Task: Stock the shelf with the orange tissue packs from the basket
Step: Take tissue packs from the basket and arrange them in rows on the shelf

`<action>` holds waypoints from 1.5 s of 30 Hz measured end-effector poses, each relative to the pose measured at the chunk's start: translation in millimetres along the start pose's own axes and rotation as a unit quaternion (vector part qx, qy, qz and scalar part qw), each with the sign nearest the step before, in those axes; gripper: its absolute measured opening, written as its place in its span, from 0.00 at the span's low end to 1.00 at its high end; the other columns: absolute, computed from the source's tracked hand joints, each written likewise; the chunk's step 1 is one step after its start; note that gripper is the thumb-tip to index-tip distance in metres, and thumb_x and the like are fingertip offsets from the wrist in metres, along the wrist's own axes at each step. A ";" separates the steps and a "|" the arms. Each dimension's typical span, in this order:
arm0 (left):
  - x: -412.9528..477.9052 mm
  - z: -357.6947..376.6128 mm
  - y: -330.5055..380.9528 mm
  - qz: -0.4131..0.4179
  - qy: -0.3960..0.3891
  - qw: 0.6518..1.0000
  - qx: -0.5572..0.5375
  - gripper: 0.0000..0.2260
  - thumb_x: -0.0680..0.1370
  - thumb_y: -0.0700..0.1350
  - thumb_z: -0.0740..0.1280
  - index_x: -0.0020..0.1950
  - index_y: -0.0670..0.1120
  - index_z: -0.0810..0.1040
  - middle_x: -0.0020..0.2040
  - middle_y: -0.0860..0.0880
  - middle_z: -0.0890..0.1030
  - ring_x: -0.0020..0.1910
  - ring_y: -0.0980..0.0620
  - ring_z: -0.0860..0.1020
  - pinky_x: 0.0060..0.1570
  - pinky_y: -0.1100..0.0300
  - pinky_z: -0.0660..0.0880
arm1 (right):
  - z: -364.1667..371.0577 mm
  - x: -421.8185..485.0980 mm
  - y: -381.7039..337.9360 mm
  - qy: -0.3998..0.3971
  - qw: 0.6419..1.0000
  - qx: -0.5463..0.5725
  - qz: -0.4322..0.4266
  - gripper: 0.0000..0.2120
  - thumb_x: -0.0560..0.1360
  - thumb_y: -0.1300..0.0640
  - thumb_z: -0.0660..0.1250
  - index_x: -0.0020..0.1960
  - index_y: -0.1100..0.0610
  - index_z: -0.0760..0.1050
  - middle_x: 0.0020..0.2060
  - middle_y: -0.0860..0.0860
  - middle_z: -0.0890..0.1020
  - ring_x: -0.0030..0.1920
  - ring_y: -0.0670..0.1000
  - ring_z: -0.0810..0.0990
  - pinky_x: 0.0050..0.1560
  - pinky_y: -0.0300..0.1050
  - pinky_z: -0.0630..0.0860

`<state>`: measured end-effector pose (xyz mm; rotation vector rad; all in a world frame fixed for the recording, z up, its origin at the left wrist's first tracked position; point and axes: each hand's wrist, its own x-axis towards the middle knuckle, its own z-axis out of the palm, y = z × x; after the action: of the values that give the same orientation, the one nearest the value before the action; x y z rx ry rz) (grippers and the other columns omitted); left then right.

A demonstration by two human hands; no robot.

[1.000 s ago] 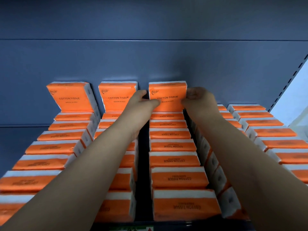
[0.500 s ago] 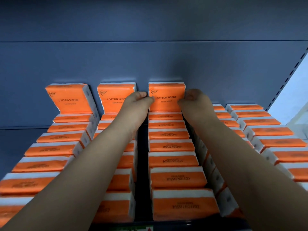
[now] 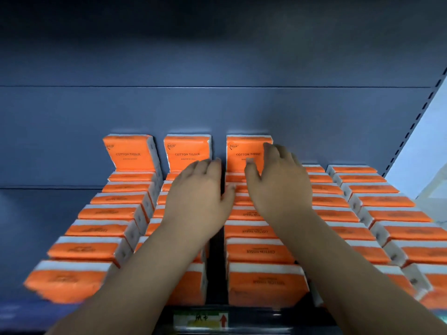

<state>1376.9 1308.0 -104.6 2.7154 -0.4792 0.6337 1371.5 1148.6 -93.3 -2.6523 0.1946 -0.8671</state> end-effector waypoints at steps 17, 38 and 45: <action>-187.4 -122.6 -116.4 -0.201 0.099 0.964 0.142 0.32 0.80 0.60 0.53 0.76 0.41 0.72 0.74 0.41 0.75 0.75 0.37 0.70 0.73 0.39 0.66 | -20.3 -141.4 -185.0 -0.138 0.922 0.152 -0.327 0.33 0.81 0.37 0.49 0.80 0.52 0.65 0.79 0.51 0.67 0.81 0.53 0.59 0.80 0.55 0.58; -494.0 -126.4 -250.0 -0.553 -0.051 0.809 0.190 0.32 0.81 0.65 0.50 0.75 0.43 0.69 0.73 0.43 0.74 0.74 0.38 0.68 0.74 0.44 0.64 | 123.8 -351.9 -354.0 -0.492 0.736 0.055 -0.462 0.25 0.83 0.41 0.57 0.77 0.51 0.64 0.74 0.51 0.72 0.72 0.57 0.70 0.65 0.53 0.71; -518.8 -70.0 -271.7 -0.602 -0.118 0.783 0.104 0.28 0.83 0.62 0.56 0.77 0.46 0.67 0.76 0.45 0.71 0.79 0.41 0.63 0.76 0.46 0.61 | 175.7 -373.4 -347.9 -0.587 0.728 -0.054 -0.350 0.23 0.82 0.42 0.55 0.73 0.52 0.70 0.67 0.53 0.77 0.67 0.57 0.76 0.68 0.53 0.70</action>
<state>1017.1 1706.1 -349.5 2.5611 1.2867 -0.0439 1183.8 1608.7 -304.2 -2.7909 -1.1294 0.8418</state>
